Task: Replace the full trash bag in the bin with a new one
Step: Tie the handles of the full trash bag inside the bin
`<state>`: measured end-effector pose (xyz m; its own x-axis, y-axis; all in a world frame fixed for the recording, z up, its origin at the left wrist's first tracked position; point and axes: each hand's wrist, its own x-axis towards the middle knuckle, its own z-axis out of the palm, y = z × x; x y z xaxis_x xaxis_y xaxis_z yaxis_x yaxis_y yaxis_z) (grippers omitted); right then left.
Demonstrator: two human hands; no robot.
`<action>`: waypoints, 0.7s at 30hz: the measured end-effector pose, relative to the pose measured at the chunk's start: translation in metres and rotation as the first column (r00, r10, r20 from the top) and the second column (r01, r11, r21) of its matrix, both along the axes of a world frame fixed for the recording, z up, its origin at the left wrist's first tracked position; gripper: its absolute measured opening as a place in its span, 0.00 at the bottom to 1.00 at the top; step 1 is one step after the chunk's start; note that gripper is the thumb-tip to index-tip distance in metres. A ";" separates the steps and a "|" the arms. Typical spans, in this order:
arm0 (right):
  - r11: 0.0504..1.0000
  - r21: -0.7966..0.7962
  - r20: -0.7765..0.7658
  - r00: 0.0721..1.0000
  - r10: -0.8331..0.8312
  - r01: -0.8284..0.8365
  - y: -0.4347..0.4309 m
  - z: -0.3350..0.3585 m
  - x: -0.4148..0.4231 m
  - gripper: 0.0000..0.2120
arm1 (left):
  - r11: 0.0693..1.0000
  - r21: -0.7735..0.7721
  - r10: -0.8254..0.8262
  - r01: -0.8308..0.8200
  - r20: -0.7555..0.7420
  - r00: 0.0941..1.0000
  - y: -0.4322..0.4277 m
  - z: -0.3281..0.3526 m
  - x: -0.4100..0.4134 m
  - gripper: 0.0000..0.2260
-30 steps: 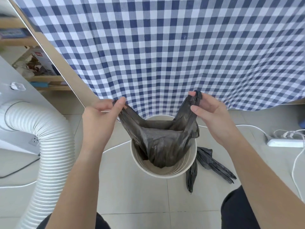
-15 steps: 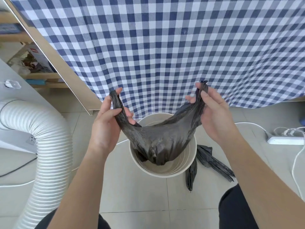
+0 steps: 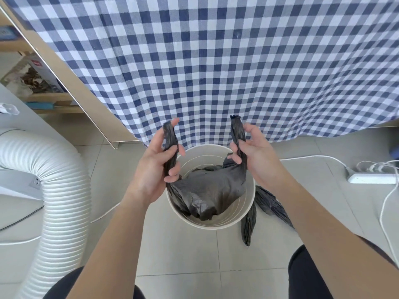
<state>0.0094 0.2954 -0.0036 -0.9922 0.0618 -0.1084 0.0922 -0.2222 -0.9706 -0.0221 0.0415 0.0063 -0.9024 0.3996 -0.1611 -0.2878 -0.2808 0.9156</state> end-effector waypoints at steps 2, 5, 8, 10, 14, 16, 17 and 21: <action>0.997 -0.075 0.019 1.000 -0.023 0.025 -0.005 -0.001 0.000 0.11 | 1.000 -0.026 -0.017 0.017 0.012 1.000 0.004 -0.003 0.002 0.26; 0.986 -0.166 0.083 0.996 0.029 -0.015 -0.006 -0.003 0.000 0.10 | 1.000 -0.006 -0.011 0.012 0.053 0.999 0.005 -0.005 0.002 0.25; 0.993 -0.083 0.194 0.976 0.100 -0.085 -0.006 -0.010 -0.001 0.09 | 0.997 0.066 -0.046 0.040 0.094 0.995 0.004 -0.007 0.001 0.27; 0.996 0.038 0.273 0.960 0.063 -0.076 -0.008 -0.016 -0.002 0.10 | 0.997 0.036 -0.072 0.069 0.093 0.993 0.006 -0.008 0.001 0.28; 0.957 0.287 0.343 0.937 -0.073 -0.031 -0.011 -0.032 -0.004 0.10 | 0.985 -0.126 -0.106 0.117 0.084 0.991 0.014 -0.015 0.004 0.23; 0.937 0.349 0.347 0.930 -0.124 -0.005 -0.011 -0.038 -0.003 0.10 | 0.988 -0.134 -0.069 0.081 0.097 0.993 0.014 -0.020 0.005 0.16; 0.927 0.375 0.349 0.926 -0.146 0.005 -0.011 -0.039 -0.003 0.10 | 0.990 -0.131 -0.045 0.058 0.102 0.994 0.012 -0.022 0.005 0.14; 0.892 0.451 0.343 0.925 -0.164 -0.010 -0.011 -0.044 -0.004 0.12 | 0.980 -0.193 -0.048 0.053 0.033 0.998 0.010 -0.027 0.004 0.09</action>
